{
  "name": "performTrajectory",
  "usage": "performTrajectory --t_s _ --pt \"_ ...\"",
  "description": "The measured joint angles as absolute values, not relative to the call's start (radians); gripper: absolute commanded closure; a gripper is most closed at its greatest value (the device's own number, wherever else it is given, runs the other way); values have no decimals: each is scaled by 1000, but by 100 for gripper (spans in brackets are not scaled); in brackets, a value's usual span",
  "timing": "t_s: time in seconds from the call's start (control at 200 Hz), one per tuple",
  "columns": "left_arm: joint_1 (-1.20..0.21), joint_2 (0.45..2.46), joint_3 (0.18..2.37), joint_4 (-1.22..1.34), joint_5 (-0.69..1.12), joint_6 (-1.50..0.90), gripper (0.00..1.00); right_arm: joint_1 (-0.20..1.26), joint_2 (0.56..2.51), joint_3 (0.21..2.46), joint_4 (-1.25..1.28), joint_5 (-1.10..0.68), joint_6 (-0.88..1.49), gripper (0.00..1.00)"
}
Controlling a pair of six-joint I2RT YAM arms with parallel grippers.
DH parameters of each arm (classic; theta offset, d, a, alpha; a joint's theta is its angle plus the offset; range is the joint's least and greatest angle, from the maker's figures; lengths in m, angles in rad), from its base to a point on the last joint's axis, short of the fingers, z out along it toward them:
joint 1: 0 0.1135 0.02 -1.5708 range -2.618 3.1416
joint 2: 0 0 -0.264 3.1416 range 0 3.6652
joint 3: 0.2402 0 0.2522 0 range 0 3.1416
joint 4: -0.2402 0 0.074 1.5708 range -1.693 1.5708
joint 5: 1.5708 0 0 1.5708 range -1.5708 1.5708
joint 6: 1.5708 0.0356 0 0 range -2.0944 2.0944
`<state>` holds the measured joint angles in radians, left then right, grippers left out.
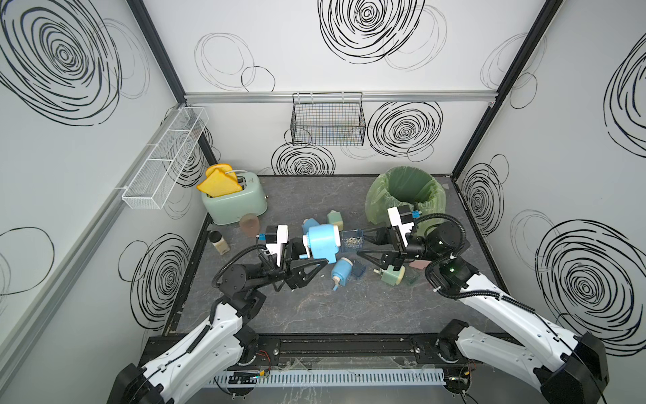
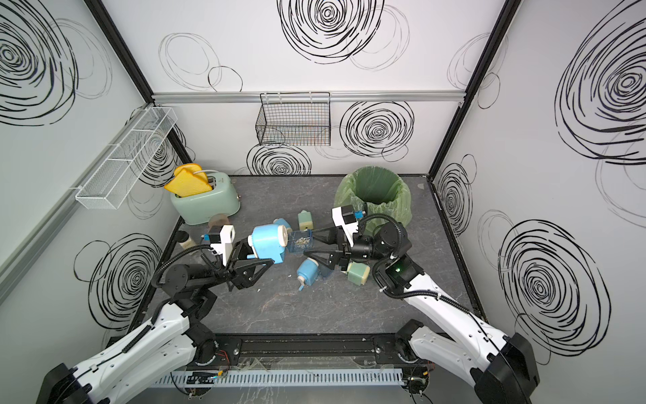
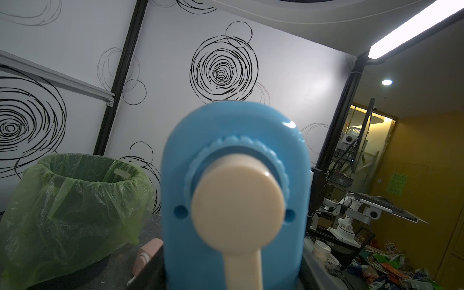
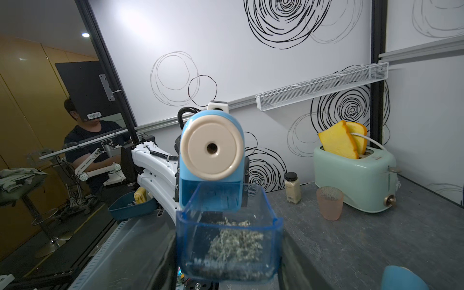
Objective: Take out the pencil sharpener tray and clean the shavings
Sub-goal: Open the container of the pencil sharpener.
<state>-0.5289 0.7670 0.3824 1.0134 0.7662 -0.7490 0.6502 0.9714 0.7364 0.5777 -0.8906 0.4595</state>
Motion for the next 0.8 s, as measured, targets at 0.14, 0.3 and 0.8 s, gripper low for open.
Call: performTrajectory --t_s 0.14,0.3,0.8 --pt "-520 775 382 1013 770 -747 76 637 971 736 572 -894 452 71" --pt "-495 776 383 987 778 -732 76 587 958 736 553 -900 435 71" --pt "-489 834 602 486 671 -486 76 305 1021 1019 -60 -529 106 70"
